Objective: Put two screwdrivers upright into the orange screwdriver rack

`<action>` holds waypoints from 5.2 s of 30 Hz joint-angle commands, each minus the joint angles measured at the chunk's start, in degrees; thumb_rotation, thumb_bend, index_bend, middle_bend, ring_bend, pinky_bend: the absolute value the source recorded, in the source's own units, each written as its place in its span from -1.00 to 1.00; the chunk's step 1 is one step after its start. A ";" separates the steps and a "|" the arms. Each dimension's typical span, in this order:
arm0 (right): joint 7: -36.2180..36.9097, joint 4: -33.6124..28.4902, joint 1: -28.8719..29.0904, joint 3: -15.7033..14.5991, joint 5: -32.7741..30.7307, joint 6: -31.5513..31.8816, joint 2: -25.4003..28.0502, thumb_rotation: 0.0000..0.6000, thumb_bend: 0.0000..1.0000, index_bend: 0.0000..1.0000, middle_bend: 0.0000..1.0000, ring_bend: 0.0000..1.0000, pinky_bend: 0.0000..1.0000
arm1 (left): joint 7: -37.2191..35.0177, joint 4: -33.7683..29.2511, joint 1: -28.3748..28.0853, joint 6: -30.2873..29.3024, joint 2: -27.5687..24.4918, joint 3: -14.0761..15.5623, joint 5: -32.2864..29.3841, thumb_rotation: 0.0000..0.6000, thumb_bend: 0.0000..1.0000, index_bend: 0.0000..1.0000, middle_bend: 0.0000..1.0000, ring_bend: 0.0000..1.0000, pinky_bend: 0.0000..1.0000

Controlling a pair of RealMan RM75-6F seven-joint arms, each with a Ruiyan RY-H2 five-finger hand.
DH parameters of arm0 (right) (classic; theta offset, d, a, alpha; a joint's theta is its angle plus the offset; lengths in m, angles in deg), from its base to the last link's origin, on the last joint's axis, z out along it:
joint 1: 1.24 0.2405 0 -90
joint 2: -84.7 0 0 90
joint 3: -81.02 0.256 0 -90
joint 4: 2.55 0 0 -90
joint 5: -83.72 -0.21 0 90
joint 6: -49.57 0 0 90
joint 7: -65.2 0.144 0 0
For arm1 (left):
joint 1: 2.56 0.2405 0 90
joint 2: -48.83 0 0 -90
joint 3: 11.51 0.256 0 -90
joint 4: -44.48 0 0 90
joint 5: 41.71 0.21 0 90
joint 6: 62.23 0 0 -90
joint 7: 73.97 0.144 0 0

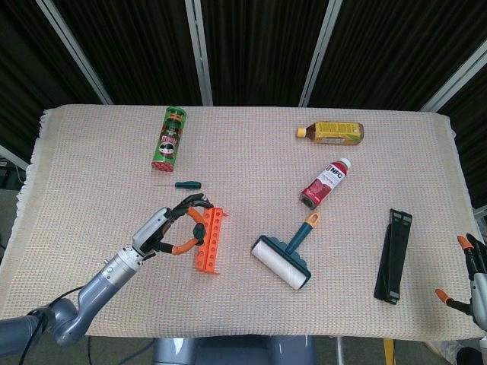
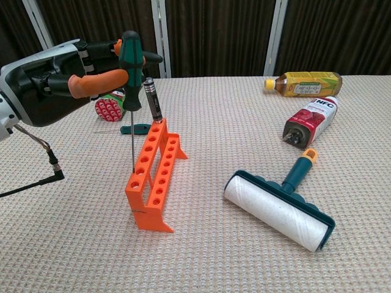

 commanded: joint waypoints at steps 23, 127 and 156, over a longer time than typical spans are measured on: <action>-0.21 -0.08 -0.19 0.09 -0.49 -0.20 0.16 1.00 -1.00 -1.00 -1.00 -1.00 -1.00 | 0.34 0.88 -1.72 0.05 1.07 0.24 -0.80 1.00 0.09 0.25 -0.65 -1.00 -1.00; 0.34 0.98 0.79 0.63 -1.51 -2.17 -0.45 1.00 -1.00 -1.00 -1.00 -1.00 -1.00 | 22.84 11.13 4.75 -5.12 9.24 6.21 0.26 1.00 -0.09 -0.24 -0.81 -1.00 -1.00; -3.01 -1.18 1.34 1.14 -1.02 -1.54 1.24 1.00 -1.00 -1.00 -1.00 -1.00 -1.00 | 49.73 -1.25 14.47 -20.25 -3.60 3.66 -1.43 0.99 -0.11 -0.45 -0.92 -1.00 -1.00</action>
